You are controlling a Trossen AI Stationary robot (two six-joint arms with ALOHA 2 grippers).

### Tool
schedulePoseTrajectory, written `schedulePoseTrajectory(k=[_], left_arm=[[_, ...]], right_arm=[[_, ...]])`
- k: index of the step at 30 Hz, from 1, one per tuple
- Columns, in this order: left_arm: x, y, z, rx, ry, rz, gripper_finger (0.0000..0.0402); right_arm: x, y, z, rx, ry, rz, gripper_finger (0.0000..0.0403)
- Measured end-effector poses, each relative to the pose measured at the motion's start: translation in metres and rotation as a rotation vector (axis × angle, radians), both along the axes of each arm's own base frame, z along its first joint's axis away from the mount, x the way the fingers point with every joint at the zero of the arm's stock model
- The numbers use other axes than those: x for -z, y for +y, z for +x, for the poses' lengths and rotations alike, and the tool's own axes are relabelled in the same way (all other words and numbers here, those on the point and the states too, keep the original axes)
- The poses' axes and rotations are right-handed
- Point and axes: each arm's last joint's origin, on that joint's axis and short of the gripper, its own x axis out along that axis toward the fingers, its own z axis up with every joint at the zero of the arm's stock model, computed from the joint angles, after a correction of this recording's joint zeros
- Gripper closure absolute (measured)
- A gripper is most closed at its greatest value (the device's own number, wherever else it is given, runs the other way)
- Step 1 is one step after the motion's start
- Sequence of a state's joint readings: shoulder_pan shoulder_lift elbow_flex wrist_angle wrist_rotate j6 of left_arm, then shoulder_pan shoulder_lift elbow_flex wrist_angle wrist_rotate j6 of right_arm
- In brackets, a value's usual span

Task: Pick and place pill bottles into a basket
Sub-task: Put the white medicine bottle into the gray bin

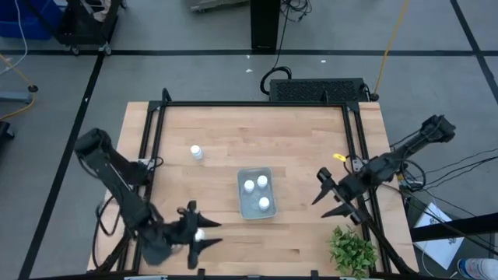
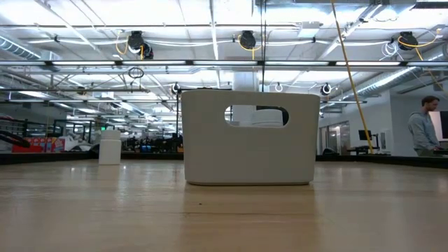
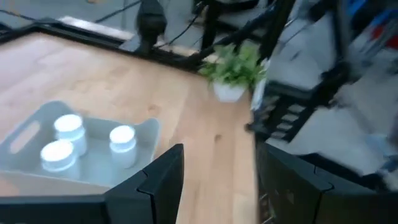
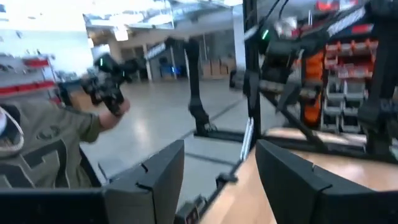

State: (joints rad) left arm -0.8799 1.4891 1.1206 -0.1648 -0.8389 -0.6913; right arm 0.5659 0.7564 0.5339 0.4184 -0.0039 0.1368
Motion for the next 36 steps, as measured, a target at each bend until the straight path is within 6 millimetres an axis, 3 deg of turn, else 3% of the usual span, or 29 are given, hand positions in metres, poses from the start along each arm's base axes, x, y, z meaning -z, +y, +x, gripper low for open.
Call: schedulePoseTrajectory(k=[5, 9, 12, 21, 27, 32, 36], left_arm=[[0.010, -0.011, 0.002, -0.097, 0.252, 0.034, 0.0191], [0.032, -0.001, -0.006, -0.249, 0.582, 0.006, 0.0177], [0.042, 0.003, -0.009, -0.331, 0.736, -0.072, 0.0158], [0.048, 0.001, -0.004, -0.346, 0.842, -0.179, 0.0120], [0.049, 0.004, -0.003, -0.351, 0.863, -0.192, 0.0127], [0.065, 0.007, -0.006, -0.382, 0.926, -0.237, 0.0137], [0.071, 0.003, -0.003, -0.349, 0.877, -0.262, 0.0142]], right_arm=[[-0.004, 0.002, -0.004, -0.021, -0.041, -0.001, 0.0209], [-0.004, 0.003, -0.004, -0.019, -0.048, -0.016, 0.0209], [-0.004, 0.002, -0.004, -0.013, -0.062, -0.036, 0.0209], [-0.002, 0.003, -0.004, -0.014, -0.045, -0.044, 0.0209], [0.000, 0.003, -0.003, -0.016, -0.025, -0.036, 0.0209], [0.000, 0.003, -0.003, -0.016, -0.025, -0.036, 0.0209], [0.000, 0.003, -0.003, -0.016, -0.025, -0.036, 0.0209]])
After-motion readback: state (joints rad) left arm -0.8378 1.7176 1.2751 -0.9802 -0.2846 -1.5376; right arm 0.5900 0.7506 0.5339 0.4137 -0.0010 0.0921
